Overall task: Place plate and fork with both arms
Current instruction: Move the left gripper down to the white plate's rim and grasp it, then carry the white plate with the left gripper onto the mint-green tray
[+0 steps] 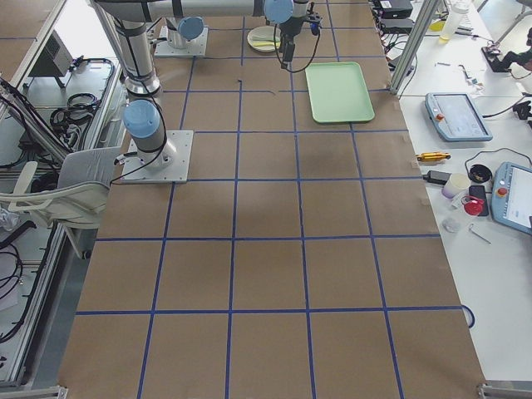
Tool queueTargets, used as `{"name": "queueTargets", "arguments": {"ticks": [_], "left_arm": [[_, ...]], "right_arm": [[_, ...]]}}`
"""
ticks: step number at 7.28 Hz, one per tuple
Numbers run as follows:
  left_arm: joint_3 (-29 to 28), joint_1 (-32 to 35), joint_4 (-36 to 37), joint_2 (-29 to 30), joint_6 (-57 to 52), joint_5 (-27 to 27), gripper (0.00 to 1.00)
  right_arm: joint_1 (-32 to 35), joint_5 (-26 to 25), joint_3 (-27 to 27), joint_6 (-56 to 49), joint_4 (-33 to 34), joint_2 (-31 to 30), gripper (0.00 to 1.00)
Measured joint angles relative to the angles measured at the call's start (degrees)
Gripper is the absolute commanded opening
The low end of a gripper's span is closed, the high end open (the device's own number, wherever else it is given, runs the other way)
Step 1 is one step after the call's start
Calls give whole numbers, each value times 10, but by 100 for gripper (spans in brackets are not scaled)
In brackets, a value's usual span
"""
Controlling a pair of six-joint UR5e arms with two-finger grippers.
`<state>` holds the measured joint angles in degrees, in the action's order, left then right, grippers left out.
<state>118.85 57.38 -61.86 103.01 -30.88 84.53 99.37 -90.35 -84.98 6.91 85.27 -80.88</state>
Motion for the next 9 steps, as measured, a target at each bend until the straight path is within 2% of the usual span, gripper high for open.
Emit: {"name": "queueTargets", "arguments": {"ticks": [3,5,8,9], "left_arm": [[9,0,-1,12,-1,-4,23],[12,2,-1,15,-2,-4,0],[2,2,-6,16,-1,-5,0],[-19,2,-28,15,2,-10,0]], "right_arm": [[0,0,0,1,0,1,100],[0,0,0,1,0,1,100],[0,0,0,1,2,1,100],[0,0,0,1,3,1,100]]}}
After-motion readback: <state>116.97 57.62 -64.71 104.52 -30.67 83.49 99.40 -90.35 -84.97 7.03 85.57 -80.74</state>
